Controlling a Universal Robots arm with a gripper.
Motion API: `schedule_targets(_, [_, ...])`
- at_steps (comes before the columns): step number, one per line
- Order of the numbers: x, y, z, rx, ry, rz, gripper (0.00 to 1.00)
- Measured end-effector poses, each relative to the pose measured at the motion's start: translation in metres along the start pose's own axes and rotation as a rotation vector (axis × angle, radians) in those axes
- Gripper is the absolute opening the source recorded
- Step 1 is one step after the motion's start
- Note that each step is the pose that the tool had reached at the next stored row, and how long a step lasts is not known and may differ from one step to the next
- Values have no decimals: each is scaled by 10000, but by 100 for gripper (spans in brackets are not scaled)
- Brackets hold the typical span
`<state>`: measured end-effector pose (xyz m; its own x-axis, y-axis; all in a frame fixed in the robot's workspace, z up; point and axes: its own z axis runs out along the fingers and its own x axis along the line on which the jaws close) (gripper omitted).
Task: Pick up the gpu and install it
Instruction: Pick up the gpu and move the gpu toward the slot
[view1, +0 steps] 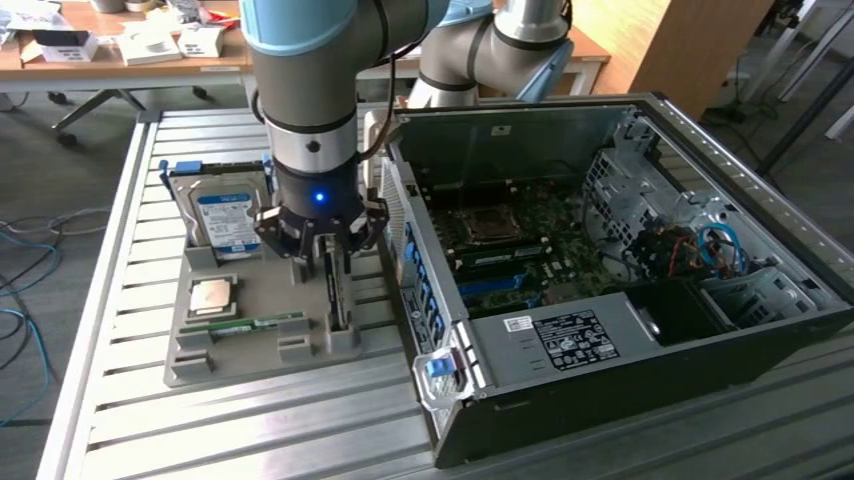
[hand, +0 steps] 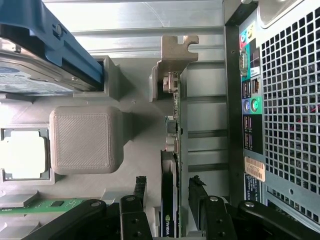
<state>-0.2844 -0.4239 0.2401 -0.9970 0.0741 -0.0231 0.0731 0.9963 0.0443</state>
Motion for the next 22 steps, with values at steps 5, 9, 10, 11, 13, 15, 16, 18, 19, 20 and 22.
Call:
schedule_targets(5, [0, 1, -7, 0, -2, 1, 47])
schedule_targets(9, [0, 1, -7, 0, -1, 0, 47])
schedule_targets(10, [0, 1, -7, 0, -1, 1, 47])
schedule_targets(11, [0, 1, -7, 0, -1, 1, 45])
schedule_targets(13, [0, 1, -7, 0, -1, 0, 45])
schedule_targets(15, [0, 1, -7, 0, -2, 1, 39])
schedule_targets(16, [0, 0, -7, 1, -1, 1, 39])
schedule_targets(18, [0, -12, -9, 2, 1, 1, 39])
schedule_targets(19, [-1, -17, -8, 1, -1, 1, 39])
schedule_targets(20, [-1, -17, -8, 0, -1, 2, 39])
schedule_targets(22, [-1, -19, -5, 3, -3, 2, 39])
